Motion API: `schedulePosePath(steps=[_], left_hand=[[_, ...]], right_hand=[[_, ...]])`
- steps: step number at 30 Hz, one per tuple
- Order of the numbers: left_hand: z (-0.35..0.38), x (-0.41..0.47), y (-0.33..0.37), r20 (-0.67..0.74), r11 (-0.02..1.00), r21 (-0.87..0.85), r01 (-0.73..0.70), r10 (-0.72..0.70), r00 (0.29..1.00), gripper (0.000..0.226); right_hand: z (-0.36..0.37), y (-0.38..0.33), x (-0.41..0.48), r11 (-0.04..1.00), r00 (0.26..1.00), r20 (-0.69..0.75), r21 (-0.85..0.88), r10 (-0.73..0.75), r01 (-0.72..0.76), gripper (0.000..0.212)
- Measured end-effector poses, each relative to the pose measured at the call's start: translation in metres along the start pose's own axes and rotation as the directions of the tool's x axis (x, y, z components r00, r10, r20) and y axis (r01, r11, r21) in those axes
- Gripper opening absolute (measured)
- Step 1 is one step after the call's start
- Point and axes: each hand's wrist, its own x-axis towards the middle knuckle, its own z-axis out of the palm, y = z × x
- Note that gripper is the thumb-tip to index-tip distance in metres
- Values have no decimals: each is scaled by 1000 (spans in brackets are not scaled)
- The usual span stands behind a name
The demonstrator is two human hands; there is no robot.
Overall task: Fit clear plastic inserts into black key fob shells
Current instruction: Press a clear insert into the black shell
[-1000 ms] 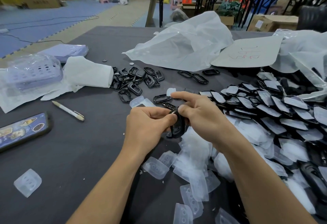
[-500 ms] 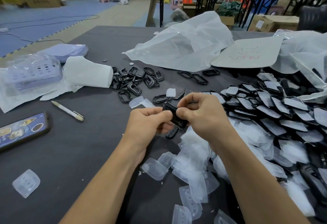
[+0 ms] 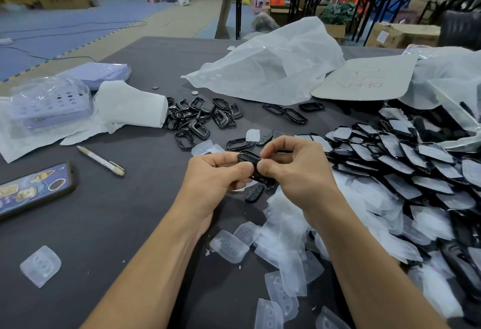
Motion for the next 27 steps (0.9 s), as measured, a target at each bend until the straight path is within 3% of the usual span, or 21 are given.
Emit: schedulePosePath(steps=[3,7,10,12,14,17,19,21,23,25,27], left_hand=[[-3,0,3,64,999,39,17,-20,998,9],[-3,-1,4,83,997,-11,72,-71,994,43],[-3,-1,6,110,993,-90,81,-71,991,34],[-1,-2,6,91,988,-141,64,-52,995,25],[3,-2,4,27,989,-143,48,-44,999,21],[8,-4,4,24,981,-179,80,-77,997,47],[10,-6,7,83,969,-228,96,-79,993,47],[10,-8,7,67,969,-235,76,-62,996,35],[8,-7,5,-10,975,-218,50,-54,998,18],[6,-7,4,-67,984,-179,25,-38,997,16],[6,-7,5,-91,994,-113,-1,-9,996,20]], right_hand=[[0,1,2,994,999,-32,101,37,-34,22],[-4,2,2,949,988,83,279,127,-145,17],[-10,0,1,912,970,212,362,119,-191,19],[-12,-2,0,904,975,196,391,103,-174,26],[-10,-3,-1,943,995,69,321,69,-88,29],[-2,-2,-3,991,983,-126,-13,-137,136,29],[2,-3,-6,944,952,-107,-203,-285,260,31],[3,-5,-7,883,940,-39,-358,-338,303,28],[0,-10,-7,870,961,60,-412,-269,270,23],[-8,-16,-5,900,972,141,-372,-186,226,23],[-19,-20,-3,920,982,86,-345,-167,187,22]])
